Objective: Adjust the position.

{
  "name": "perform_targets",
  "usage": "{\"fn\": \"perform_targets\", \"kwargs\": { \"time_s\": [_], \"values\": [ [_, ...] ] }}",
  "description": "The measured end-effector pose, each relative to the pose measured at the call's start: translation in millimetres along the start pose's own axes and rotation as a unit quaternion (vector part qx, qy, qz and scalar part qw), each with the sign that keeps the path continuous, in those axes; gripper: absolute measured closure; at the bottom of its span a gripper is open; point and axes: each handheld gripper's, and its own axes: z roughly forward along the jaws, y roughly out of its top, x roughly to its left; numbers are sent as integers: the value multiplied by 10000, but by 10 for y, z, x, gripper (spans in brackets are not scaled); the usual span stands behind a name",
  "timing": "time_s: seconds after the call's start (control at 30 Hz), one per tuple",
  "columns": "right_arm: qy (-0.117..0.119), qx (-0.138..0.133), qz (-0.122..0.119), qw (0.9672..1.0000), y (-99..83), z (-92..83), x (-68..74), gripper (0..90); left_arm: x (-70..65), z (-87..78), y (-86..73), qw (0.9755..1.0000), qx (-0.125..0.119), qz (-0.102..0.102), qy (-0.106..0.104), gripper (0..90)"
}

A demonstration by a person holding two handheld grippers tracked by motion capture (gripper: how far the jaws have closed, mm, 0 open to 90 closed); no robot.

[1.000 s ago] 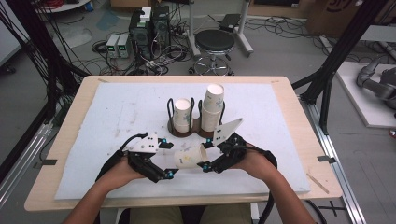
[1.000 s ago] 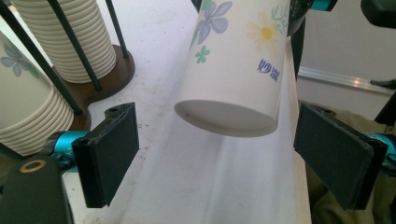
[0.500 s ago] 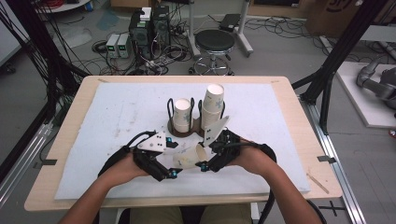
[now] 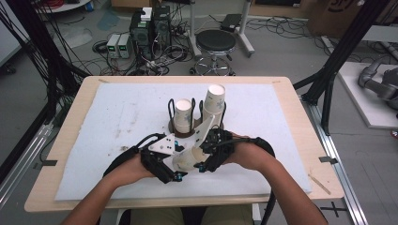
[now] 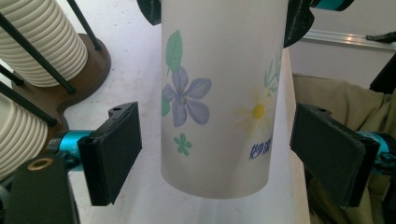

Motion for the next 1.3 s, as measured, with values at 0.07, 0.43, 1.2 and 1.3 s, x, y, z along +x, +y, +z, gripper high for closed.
{"fn": "perform_targets", "kwargs": {
  "time_s": [0.07,0.43,1.2,1.3],
  "values": [
    [7,96,-38,9999,27,4,0,354,-1,4,3,10000,-14,-25,-8,174],
    [50,339,-136,9993,107,47,10,353,12,37,7,9999,40,-39,-117,204],
    [270,205,-23,9994,121,100,-4,340,17,120,15,9995,77,-18,-297,356],
    [277,-6,130,9995,84,101,-26,309,29,120,-14,9996,-26,-103,-269,348]
  ]
}}
